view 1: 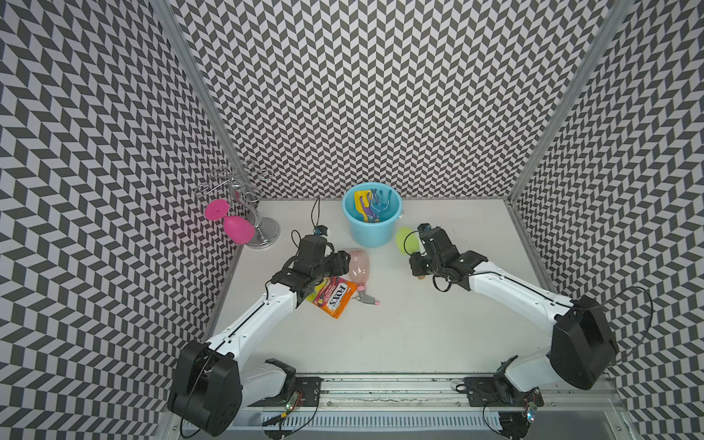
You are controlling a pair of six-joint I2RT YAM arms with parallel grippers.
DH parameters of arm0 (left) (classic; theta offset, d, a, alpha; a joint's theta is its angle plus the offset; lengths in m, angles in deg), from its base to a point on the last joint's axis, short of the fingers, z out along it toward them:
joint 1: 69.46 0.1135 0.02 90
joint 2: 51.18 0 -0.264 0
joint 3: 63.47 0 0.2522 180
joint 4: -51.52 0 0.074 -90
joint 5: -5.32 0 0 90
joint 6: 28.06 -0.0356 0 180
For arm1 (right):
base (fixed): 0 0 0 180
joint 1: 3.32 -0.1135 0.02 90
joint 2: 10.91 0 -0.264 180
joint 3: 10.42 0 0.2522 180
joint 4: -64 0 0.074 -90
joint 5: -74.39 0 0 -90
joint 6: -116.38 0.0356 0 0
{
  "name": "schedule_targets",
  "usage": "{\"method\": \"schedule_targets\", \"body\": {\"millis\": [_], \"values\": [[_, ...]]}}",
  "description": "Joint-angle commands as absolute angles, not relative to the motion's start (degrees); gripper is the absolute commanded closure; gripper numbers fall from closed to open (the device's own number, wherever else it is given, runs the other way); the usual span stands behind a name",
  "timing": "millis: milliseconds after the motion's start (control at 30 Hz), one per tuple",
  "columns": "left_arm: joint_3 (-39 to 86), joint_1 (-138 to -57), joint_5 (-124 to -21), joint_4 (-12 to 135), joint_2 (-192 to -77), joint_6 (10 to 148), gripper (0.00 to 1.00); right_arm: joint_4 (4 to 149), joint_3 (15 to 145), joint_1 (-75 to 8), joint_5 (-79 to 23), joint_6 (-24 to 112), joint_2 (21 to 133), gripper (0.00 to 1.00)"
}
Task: Organize the gardening tools
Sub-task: Pick up the gardening tool from the center of the board, then place the gardening tool in the container.
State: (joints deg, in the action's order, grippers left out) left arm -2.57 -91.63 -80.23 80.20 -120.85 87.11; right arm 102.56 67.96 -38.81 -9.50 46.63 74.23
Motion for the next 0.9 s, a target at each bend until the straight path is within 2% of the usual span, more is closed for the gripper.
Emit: {"method": "schedule_targets", "body": {"millis": [0,167,533,667,867], "values": [[-0.9,-91.3,-79.4,79.6,-120.8,86.6,0.33,97.5,73.6,-38.8,-6.9,44.0,73.2,0.94],[-1.6,-91.3,-79.6,79.4,-120.4,86.7,0.33,92.1,82.7,-38.7,-7.0,41.6,78.3,0.93],[-1.8,-91.3,-79.3,79.9,-120.2,87.4,0.33,87.8,110.8,-36.6,-12.9,41.1,101.6,0.93],[-2.3,-91.2,-79.8,80.3,-119.8,87.5,0.33,86.2,116.5,-35.5,-15.0,43.7,108.4,0.93],[-2.8,-91.0,-80.0,80.5,-119.1,87.8,0.33,84.3,118.3,-35.3,-15.6,44.6,114.1,0.92]]}}
